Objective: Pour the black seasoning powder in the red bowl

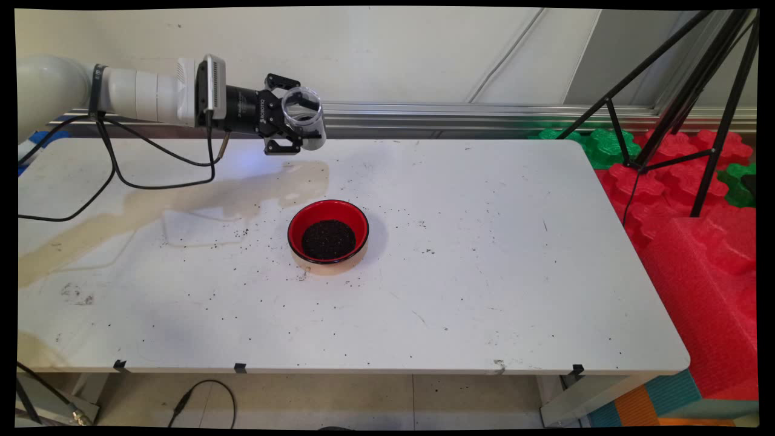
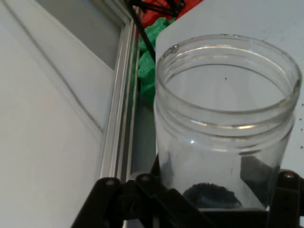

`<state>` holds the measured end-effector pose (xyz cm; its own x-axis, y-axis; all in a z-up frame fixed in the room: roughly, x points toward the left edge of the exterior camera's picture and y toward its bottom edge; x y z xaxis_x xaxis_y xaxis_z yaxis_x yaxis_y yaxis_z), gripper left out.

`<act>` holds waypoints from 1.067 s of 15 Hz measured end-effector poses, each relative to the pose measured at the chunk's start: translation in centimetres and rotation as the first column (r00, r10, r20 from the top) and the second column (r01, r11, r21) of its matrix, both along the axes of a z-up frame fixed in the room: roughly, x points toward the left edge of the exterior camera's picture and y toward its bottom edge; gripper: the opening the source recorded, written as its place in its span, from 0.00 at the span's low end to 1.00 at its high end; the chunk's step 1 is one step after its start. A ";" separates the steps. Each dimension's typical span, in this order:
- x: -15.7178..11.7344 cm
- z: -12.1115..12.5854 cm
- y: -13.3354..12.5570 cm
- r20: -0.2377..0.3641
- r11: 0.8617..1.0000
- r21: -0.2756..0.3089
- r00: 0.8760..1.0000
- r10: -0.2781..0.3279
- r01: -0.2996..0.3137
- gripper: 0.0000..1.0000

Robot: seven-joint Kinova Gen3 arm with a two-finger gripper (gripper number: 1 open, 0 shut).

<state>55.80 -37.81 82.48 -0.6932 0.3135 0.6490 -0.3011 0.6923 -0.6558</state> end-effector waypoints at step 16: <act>-1.7 -1.7 0.5 0.337 0.942 -0.242 0.931 -0.142 0.231 0.00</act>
